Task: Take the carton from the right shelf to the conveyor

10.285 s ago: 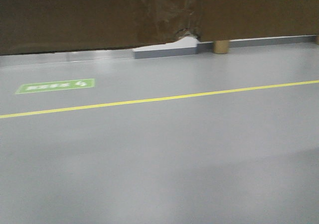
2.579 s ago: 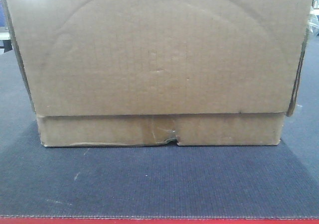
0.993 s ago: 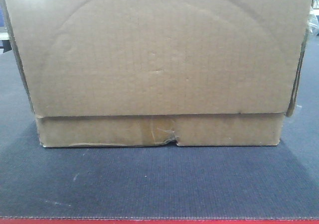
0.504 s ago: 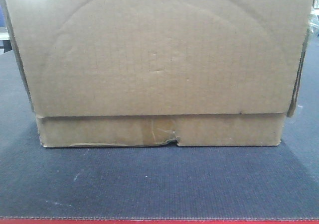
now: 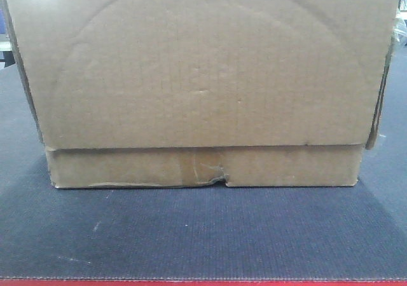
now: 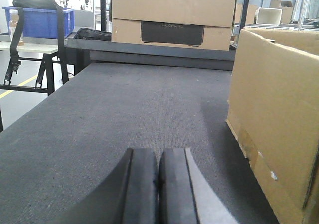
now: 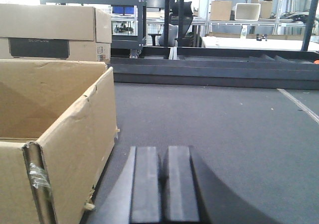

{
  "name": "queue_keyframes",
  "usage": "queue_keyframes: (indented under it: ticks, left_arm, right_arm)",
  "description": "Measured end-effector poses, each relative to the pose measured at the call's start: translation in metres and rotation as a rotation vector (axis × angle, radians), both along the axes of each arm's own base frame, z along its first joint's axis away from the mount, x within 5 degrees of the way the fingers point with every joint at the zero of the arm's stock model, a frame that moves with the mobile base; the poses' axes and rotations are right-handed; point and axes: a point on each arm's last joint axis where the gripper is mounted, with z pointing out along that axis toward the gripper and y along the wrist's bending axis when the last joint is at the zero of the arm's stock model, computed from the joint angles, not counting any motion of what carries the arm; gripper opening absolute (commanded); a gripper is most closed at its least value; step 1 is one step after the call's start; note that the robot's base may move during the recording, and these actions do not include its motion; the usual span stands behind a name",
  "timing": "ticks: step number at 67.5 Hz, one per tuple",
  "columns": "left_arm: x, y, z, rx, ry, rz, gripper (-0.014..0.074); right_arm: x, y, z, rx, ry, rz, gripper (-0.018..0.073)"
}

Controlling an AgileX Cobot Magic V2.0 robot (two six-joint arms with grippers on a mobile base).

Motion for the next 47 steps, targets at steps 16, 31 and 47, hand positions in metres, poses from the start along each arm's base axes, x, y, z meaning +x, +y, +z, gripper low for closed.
queue_keyframes:
  ticks: [16, 31, 47]
  left_arm:
    - [0.000, 0.000, 0.000, 0.000, 0.000, 0.000, -0.0007]
    - [0.000, 0.000, 0.000, 0.000, 0.000, 0.000, -0.0007]
    - [0.000, 0.000, 0.000, 0.000, -0.004, 0.000, -0.0007]
  right_arm:
    - [0.014, -0.001, -0.028, 0.001, 0.004, -0.063, -0.0069]
    - [0.029, -0.001, -0.080, 0.021, 0.027, -0.068, -0.0069]
    - [0.028, -0.001, -0.095, 0.027, -0.014, -0.072, -0.0069]
